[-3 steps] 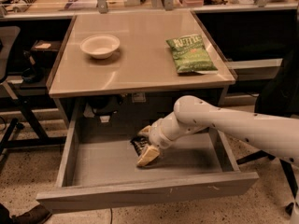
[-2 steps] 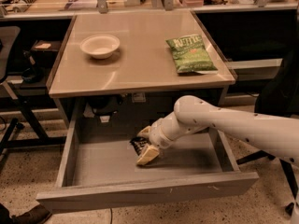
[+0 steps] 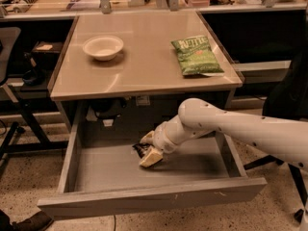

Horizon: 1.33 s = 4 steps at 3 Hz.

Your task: Pick rxbar chocolate from top drawer and place on counter

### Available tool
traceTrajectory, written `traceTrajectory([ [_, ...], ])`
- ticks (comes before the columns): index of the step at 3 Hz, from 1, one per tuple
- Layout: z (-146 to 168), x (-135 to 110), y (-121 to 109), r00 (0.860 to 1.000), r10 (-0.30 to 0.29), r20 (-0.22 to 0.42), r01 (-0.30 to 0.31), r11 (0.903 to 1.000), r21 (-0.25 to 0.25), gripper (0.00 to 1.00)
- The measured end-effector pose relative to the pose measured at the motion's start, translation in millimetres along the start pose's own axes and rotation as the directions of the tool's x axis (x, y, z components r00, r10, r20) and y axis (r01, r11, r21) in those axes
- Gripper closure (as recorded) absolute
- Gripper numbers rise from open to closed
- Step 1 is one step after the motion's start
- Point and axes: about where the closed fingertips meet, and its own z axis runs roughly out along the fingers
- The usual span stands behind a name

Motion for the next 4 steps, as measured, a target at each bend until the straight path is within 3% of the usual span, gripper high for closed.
traceTrajectory([
  [2, -19, -14, 0, 0.999, 0.046, 0.027, -0.047, 0.9985, 0.028, 1.0],
  [4, -67, -37, 9, 0.993, 0.121, 0.016, -0.121, 0.9899, 0.073, 1.0],
])
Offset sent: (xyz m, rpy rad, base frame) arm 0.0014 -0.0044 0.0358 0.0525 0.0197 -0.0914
